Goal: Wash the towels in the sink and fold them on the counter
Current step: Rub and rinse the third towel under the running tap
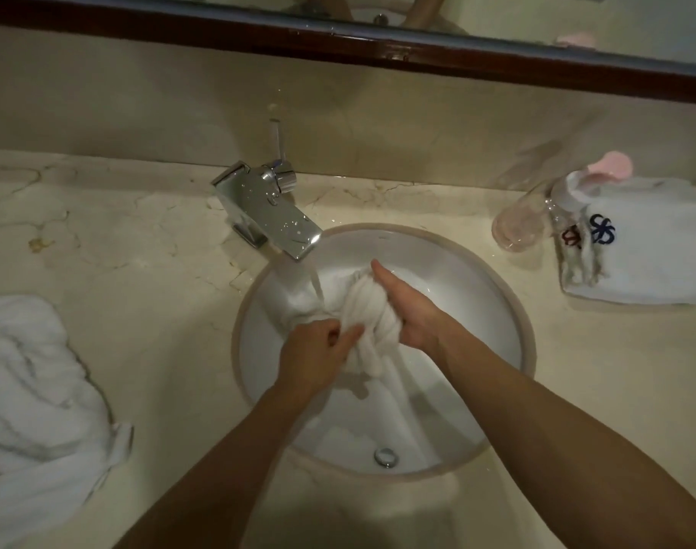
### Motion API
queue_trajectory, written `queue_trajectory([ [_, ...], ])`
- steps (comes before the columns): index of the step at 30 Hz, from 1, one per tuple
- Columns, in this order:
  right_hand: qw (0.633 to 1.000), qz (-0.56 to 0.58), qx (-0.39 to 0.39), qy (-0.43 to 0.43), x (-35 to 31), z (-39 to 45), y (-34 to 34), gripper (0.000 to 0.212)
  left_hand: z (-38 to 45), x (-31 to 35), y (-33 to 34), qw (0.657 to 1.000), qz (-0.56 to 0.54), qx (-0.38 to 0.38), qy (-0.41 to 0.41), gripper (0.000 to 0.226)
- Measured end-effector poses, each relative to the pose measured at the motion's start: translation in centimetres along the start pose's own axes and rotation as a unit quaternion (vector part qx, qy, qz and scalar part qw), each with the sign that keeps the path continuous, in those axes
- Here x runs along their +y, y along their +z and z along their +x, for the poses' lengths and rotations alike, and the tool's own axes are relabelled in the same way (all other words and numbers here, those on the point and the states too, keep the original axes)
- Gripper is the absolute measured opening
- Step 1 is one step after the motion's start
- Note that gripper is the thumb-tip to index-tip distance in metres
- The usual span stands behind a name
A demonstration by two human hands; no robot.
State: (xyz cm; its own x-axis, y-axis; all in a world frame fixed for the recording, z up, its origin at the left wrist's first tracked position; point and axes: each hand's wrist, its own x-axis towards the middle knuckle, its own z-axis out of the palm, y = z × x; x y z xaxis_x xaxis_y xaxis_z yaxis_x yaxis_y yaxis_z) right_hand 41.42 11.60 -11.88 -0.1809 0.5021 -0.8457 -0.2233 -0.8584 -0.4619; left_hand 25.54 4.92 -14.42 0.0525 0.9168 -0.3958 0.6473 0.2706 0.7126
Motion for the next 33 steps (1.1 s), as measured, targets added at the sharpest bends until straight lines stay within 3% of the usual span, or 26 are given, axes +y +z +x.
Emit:
queue_trajectory([
  [2,1.0,-0.023,-0.017,-0.001,0.3,-0.2,-0.8,0.058,-0.4,0.7,-2.2,0.994,-0.098,-0.005,-0.057,0.043],
  [5,0.977,-0.213,0.017,-0.028,1.6,-0.5,-0.7,0.056,-0.8,2.7,-5.9,0.905,-0.383,0.031,-0.18,0.039],
  [6,0.938,-0.34,0.044,-0.049,2.2,-0.4,-0.5,0.061,-0.8,3.1,-6.8,0.882,-0.435,0.032,-0.176,0.038],
  [8,0.805,-0.568,0.114,-0.131,3.4,0.0,-0.1,0.091,-1.2,3.6,-8.3,0.868,-0.468,-0.022,-0.166,0.038],
  [10,0.726,-0.599,0.088,-0.325,4.0,-0.1,0.8,0.115,-1.4,4.5,-9.8,0.858,-0.476,-0.11,-0.16,0.034],
  [11,0.701,-0.582,0.029,-0.411,3.8,-0.2,1.5,0.112,-1.3,4.7,-10.4,0.862,-0.462,-0.147,-0.146,0.03],
  [13,0.677,-0.545,-0.064,-0.49,3.0,-0.2,2.5,0.093,-0.7,4.5,-11.1,0.884,-0.407,-0.206,-0.104,0.04],
  [15,0.67,-0.535,-0.078,-0.508,1.7,-0.3,2.8,0.069,-0.3,4.4,-11.7,0.909,-0.345,-0.216,-0.091,0.042],
  [17,0.667,-0.572,-0.069,-0.473,0.2,-1.2,2.6,0.05,0.2,4.1,-12.5,0.927,-0.298,-0.203,-0.104,0.048],
  [20,0.596,-0.611,-0.065,-0.517,-0.6,-2.6,1.6,0.027,0.6,3.7,-13.2,0.939,-0.266,-0.193,-0.104,0.055],
  [21,0.594,-0.602,-0.069,-0.529,-0.7,-3.1,1.4,0.026,0.6,4.0,-13.2,0.949,-0.239,-0.187,-0.084,0.049],
  [23,0.632,-0.572,-0.072,-0.517,-1.2,-3.9,1.1,0.036,0.4,4.3,-13.1,0.973,-0.164,-0.16,-0.04,0.044],
  [26,0.76,-0.435,-0.051,-0.48,-2.5,-5.7,0.0,0.043,-0.2,4.0,-13.7,0.98,-0.003,-0.199,-0.007,0.072],
  [28,0.829,-0.325,-0.026,-0.454,-3.2,-7.1,-0.8,0.036,-0.7,3.6,-14.0,0.963,0.132,-0.233,0.035,0.073],
  [30,0.851,-0.285,0.004,-0.441,-3.7,-8.3,-1.2,0.03,-0.9,3.1,-14.0,0.965,0.18,-0.183,0.059,0.05],
  [32,0.846,-0.292,0.031,-0.444,-4.2,-9.5,-1.1,0.034,-1.0,2.7,-14.3,0.973,0.183,-0.126,0.054,0.022],
  [33,0.843,-0.294,0.042,-0.449,-4.4,-10.1,-1.1,0.033,-1.0,2.5,-14.5,0.972,0.197,-0.116,0.048,0.021],
])
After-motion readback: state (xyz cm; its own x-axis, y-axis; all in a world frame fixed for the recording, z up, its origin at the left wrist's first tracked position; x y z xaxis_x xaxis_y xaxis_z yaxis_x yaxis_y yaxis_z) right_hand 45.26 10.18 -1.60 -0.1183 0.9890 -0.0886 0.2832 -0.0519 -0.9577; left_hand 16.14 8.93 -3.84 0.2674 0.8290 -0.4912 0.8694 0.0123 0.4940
